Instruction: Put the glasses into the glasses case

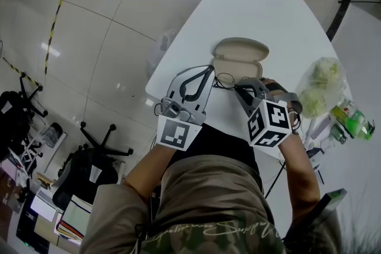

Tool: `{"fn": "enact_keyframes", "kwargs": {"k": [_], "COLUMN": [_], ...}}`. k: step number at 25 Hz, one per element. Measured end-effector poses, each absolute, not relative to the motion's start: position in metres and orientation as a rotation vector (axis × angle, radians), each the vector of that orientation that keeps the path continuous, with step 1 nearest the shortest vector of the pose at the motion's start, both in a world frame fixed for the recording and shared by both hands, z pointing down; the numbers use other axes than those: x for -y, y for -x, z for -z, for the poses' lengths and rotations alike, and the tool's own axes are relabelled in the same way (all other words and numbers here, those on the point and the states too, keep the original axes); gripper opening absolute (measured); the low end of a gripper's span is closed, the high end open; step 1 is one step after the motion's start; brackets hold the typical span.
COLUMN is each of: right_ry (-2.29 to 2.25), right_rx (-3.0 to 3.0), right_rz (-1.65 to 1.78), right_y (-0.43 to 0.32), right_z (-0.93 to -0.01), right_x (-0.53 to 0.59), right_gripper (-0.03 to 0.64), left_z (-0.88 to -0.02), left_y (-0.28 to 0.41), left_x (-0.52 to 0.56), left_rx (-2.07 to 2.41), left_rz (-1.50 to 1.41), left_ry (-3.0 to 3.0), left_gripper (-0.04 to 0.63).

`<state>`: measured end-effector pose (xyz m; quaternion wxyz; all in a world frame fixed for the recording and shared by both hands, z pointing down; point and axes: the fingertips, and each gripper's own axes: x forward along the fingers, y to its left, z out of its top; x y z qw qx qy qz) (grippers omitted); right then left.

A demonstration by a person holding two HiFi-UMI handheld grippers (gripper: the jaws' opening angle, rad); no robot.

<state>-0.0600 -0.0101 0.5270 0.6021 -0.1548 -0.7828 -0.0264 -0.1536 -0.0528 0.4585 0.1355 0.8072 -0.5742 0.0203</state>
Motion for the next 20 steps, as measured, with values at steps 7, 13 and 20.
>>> {"fn": "enact_keyframes", "kwargs": {"k": [7, 13, 20], "right_ry": [0.355, 0.351, 0.363], "right_rx": [1.789, 1.795, 1.784], "right_rz": [0.088, 0.080, 0.081], "right_y": [0.056, 0.058, 0.057], "right_z": [-0.536, -0.542, -0.553], "right_x": [0.017, 0.028, 0.034], "right_gripper": [0.025, 0.025, 0.025], "left_z": [-0.459, -0.462, -0.471], "left_y": [0.152, 0.150, 0.154], "left_x": [0.059, 0.058, 0.063], "left_rx": [1.659, 1.644, 1.631], "left_rz": [-0.057, -0.073, -0.084], "left_ry": [-2.346, -2.345, -2.331], "left_gripper": [0.006, 0.006, 0.006]}}
